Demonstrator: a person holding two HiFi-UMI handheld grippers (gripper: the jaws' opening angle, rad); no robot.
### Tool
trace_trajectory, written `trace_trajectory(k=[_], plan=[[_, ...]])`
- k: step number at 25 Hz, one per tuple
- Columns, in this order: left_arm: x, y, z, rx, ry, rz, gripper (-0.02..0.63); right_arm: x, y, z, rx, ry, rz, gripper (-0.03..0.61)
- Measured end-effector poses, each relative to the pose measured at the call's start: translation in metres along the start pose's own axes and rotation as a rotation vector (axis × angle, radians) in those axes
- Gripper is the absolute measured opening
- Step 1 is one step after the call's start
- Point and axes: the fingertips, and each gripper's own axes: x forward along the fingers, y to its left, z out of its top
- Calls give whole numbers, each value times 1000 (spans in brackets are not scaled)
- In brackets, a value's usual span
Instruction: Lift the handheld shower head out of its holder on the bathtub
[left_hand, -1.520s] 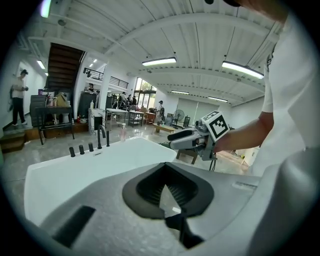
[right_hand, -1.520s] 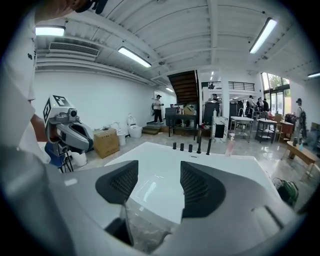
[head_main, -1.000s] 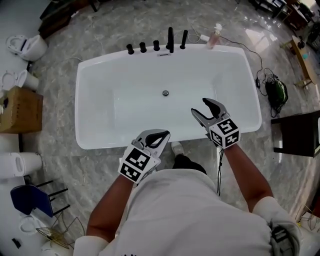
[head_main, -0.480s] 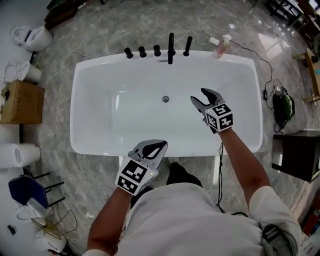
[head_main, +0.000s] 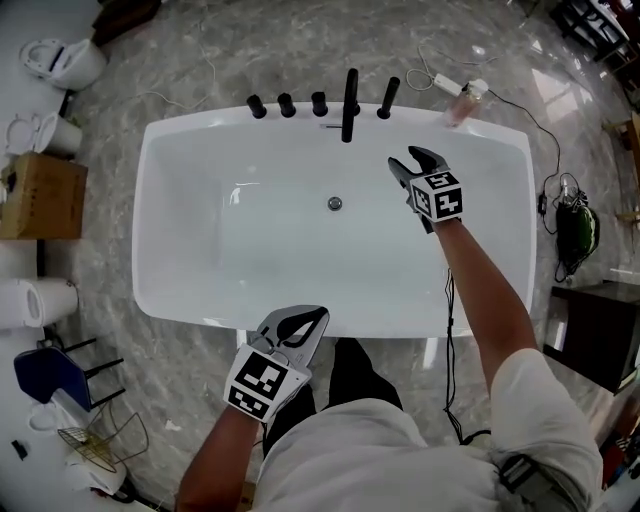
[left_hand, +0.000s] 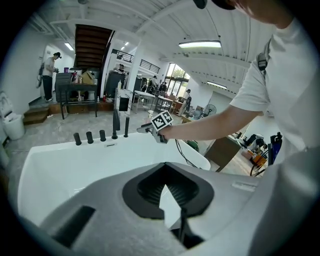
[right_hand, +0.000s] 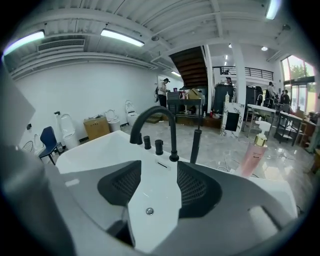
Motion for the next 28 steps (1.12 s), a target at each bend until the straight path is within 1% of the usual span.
trace_trajectory(k=[7,16,21,26,28], plan=[[14,31,-6,-20,16,29,7,68,-51,4,11,0,-57,230],[36,36,-25,-80,48,0,6,134,-110,7,53,37,-129,227],[41,47,-34,-108,60,3,8,164,-129,12,63,43,-136,230],[44,57,-49,-136,77,9,6,190,-134,4,133,62,-128,253],[48,59,-54,-145,81,3,6,198,-137,2,140,70,-130,253]])
